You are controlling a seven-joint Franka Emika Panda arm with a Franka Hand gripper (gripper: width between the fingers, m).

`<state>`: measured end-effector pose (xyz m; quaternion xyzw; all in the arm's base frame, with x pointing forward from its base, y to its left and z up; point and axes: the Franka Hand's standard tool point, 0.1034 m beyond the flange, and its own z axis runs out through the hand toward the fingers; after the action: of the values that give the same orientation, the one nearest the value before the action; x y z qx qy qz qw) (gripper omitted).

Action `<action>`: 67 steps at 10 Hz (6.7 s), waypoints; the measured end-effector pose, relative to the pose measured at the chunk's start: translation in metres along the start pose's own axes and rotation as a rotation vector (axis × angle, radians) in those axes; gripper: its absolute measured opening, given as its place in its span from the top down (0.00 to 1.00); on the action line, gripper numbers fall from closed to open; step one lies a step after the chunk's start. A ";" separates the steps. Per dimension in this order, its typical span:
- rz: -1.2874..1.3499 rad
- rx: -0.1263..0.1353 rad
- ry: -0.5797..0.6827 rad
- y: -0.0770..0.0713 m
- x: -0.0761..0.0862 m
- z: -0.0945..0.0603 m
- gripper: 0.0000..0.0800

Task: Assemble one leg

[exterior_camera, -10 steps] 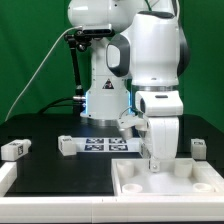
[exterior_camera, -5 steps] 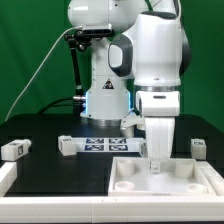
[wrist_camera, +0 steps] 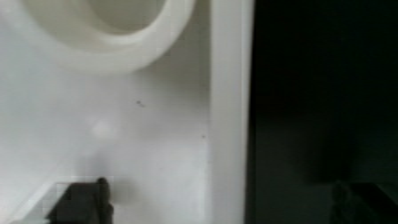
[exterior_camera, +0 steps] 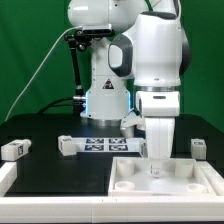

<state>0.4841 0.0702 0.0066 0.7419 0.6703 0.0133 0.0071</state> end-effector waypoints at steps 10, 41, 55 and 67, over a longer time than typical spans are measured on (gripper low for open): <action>0.214 -0.066 -0.008 -0.018 0.033 -0.063 0.19; 1.609 0.735 -0.658 -0.074 0.100 -0.041 0.19; 1.615 0.704 -0.633 -0.106 0.105 -0.001 0.22; 1.584 0.716 -0.658 -0.090 0.097 -0.061 0.64</action>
Offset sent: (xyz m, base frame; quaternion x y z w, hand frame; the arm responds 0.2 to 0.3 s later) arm 0.0000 0.0000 0.0000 0.0000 0.0000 0.0000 1.0000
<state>0.4029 0.1752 0.0658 0.9076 -0.1033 -0.4046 -0.0439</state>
